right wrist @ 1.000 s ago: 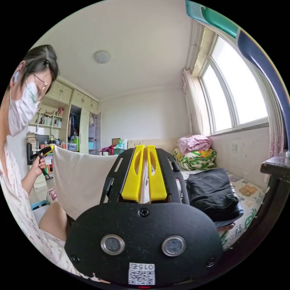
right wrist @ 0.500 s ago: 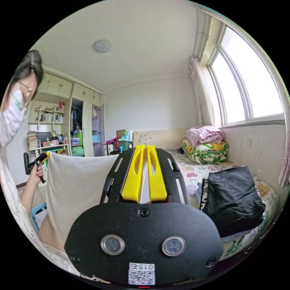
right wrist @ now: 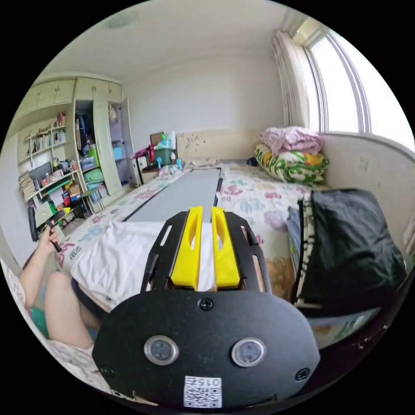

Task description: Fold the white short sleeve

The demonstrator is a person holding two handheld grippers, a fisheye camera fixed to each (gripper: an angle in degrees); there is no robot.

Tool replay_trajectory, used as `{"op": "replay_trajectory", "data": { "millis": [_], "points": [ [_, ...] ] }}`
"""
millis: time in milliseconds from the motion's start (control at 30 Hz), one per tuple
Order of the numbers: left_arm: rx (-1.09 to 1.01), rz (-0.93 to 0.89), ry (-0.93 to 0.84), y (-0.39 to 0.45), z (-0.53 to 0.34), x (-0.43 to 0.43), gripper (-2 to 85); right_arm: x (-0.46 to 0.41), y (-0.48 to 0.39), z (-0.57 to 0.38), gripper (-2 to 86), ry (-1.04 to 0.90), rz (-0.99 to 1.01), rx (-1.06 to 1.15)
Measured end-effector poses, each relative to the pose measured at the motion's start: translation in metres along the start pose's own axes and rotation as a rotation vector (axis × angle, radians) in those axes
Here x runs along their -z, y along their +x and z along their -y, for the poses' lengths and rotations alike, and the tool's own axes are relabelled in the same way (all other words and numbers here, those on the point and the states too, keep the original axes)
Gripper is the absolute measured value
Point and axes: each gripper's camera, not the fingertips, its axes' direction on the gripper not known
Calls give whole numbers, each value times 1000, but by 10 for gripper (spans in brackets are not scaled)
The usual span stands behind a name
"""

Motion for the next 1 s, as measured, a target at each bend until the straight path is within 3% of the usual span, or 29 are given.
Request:
{"op": "replay_trajectory", "data": {
  "millis": [133,333,500,733,833,1000],
  "points": [
    [1,-88,-38,-6,-45,29,62,33,36,-37,43,-95,93,-163],
    [-10,-117,-6,-8,-77,41,57,93,33,-60,40,-46,16,-366],
    [-6,-259,-20,-14,-103,17,58,159,-24,-58,41,-90,-140,-304],
    [40,-420,-78,-31,-159,-7,57,265,-90,-25,41,25,-338,-249],
    [82,-416,-68,-42,-182,2,58,273,-107,6,42,36,-342,-202],
    [149,-318,-32,-52,-230,43,59,270,-117,48,49,75,-161,-200]
  ]
}}
